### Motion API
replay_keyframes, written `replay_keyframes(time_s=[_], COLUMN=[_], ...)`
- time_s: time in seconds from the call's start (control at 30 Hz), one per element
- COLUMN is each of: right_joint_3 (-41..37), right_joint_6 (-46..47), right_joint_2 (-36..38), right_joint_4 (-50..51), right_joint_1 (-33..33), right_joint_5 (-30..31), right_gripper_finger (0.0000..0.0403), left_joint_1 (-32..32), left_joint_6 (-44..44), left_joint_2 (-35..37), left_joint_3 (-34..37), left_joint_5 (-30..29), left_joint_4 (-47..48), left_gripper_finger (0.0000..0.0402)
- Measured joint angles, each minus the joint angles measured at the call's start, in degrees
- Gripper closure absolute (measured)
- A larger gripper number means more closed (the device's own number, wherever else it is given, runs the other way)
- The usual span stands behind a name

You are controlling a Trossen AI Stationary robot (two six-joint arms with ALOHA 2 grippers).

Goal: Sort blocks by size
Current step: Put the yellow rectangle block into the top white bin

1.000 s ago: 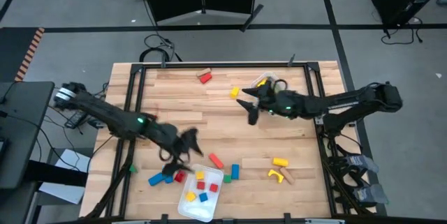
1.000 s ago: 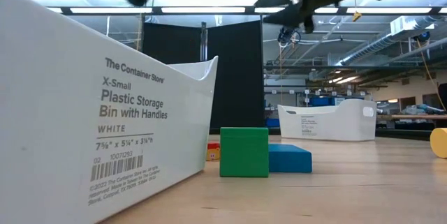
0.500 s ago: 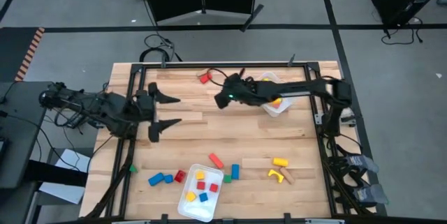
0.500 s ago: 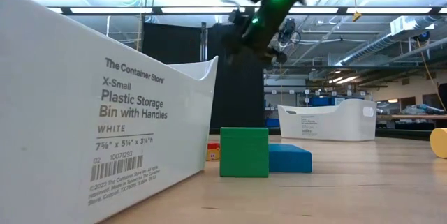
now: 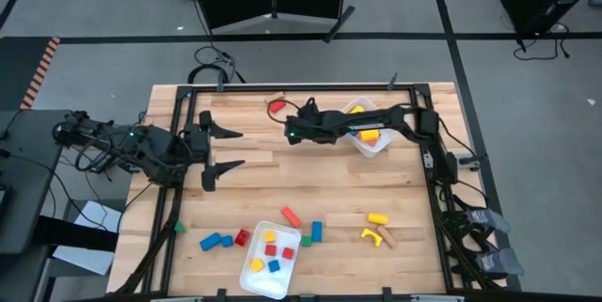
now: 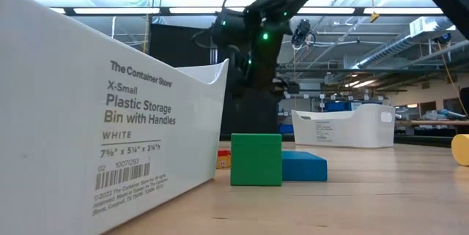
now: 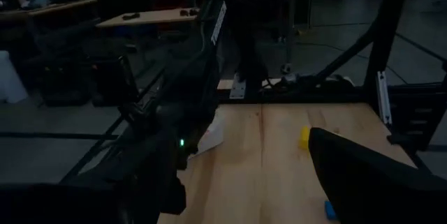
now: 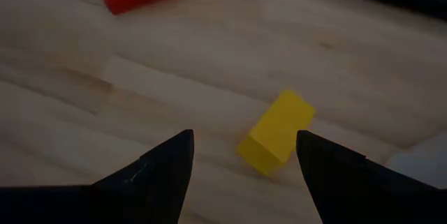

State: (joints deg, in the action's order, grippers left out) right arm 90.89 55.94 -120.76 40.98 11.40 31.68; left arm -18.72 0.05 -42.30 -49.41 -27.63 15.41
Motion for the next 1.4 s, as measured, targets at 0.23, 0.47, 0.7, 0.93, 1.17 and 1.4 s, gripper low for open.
replay_keyframes(time_s=[0.23, 0.47, 0.7, 0.93, 1.17, 1.4], right_joint_3=[0.0, -1.1, -1.4, -1.4, -1.4, -1.3], right_joint_6=[6.1, 9.2, 11.5, 12.2, 12.2, 13.0], right_joint_2=[-2.6, -3.4, -3.9, -3.9, -4.7, -8.1], right_joint_4=[3.0, 2.7, 2.1, 1.2, -0.4, -2.1], right_joint_1=[0.0, 0.0, 0.1, 0.7, 1.3, 1.5], right_joint_5=[1.0, 1.1, 1.2, 1.8, 1.9, 1.9], right_gripper_finger=[0.0154, 0.0157, 0.0154, 0.0156, 0.0154, 0.0150], left_joint_1=[0.0, 0.0, 0.0, 0.0, 0.0, 0.0], left_joint_6=[0.0, -0.2, -0.5, -0.5, -0.6, -0.7], left_joint_2=[0.0, 0.0, 0.0, 0.0, 0.0, 0.0], left_joint_3=[0.0, 0.0, 0.0, 0.0, 0.0, 0.0], left_joint_5=[0.0, 0.0, 0.0, 0.0, 0.0, 0.0], left_joint_4=[0.5, 1.7, 2.6, 2.5, 2.3, 2.3], left_gripper_finger=[0.0071, 0.0071, 0.0071, 0.0071, 0.0071, 0.0071])
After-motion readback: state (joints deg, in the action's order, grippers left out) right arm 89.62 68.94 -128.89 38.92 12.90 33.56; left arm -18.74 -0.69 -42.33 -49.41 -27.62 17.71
